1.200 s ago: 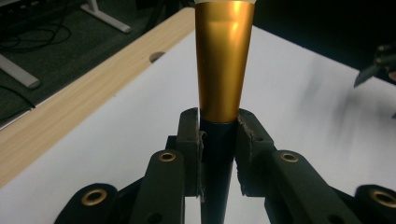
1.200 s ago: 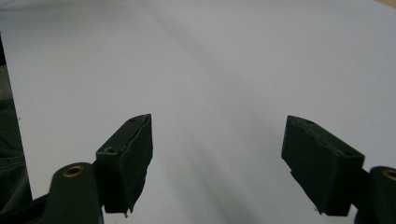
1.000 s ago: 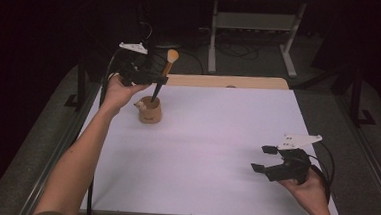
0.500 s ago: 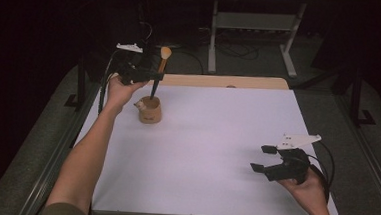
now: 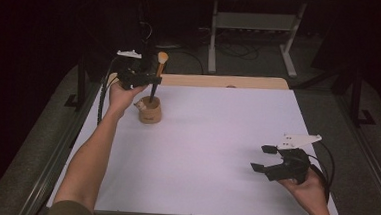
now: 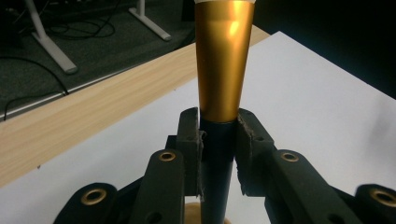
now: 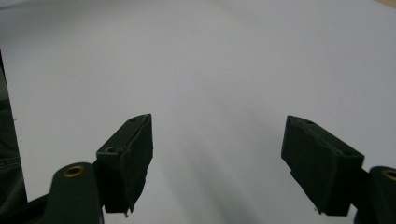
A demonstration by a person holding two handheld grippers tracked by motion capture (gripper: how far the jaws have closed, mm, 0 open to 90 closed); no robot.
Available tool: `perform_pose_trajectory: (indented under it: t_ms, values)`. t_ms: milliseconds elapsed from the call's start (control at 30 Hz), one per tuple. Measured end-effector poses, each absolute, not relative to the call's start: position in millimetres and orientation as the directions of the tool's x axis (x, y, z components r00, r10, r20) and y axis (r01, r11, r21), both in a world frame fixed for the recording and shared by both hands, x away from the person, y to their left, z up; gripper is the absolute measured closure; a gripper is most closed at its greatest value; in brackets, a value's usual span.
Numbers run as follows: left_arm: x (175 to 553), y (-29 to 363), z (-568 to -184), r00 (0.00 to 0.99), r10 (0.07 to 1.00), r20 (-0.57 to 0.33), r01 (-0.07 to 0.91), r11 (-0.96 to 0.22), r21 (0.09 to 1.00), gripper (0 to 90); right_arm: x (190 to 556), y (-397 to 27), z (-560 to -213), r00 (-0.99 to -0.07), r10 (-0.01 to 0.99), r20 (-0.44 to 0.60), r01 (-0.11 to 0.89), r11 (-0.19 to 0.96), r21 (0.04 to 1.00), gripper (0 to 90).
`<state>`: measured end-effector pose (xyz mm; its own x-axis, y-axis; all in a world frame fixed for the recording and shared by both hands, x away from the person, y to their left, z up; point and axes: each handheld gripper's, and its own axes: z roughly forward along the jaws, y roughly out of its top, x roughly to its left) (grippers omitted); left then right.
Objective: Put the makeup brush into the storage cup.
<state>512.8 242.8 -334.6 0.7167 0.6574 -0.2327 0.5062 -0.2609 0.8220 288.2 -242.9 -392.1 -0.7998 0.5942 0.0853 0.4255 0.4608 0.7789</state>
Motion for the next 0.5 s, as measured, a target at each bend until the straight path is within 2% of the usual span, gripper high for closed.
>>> perform_pose_trajectory:
  t_ms: [500]
  values:
    - [509, 254, -360, 0.687, 0.677, -0.263, 0.531, -0.222, 0.818, 73.0, 291, -237, -395, -0.811, 0.579, 0.087, 0.421, 0.474, 0.773, 24.1]
